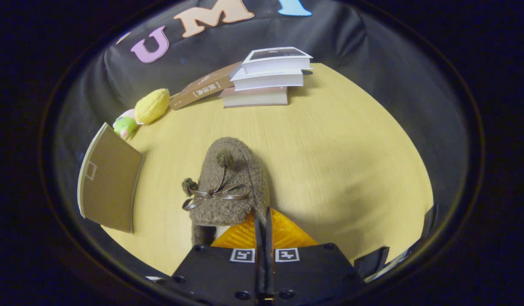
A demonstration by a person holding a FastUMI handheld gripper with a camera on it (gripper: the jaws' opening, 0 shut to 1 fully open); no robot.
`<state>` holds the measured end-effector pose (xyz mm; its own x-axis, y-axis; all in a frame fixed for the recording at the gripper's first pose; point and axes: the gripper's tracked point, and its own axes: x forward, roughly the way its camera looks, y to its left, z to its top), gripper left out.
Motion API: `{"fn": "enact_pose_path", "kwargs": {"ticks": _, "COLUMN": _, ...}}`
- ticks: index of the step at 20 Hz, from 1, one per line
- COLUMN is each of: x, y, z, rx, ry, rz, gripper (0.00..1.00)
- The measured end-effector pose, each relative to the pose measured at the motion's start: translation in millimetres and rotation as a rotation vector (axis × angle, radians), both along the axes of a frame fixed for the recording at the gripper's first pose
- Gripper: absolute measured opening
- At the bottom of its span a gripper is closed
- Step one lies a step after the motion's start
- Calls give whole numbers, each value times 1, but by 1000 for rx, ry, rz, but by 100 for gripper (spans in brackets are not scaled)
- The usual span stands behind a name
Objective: Open the storage box then place both shoes into the box .Put the left shoe in first, then the right shoe, with the right side of both shoes facing outward in a uniform manner.
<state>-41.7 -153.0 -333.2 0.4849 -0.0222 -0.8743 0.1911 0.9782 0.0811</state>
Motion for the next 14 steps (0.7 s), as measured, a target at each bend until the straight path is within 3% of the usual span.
{"fn": "enact_pose_path", "kwargs": {"ticks": 6, "x": 0, "y": 23, "z": 26, "rx": 84, "ry": -12, "rz": -84, "gripper": 4}}
{"fn": "enact_pose_path", "kwargs": {"ticks": 14, "x": 11, "y": 75, "z": 70, "rx": 109, "ry": -45, "rz": -109, "gripper": 4}}
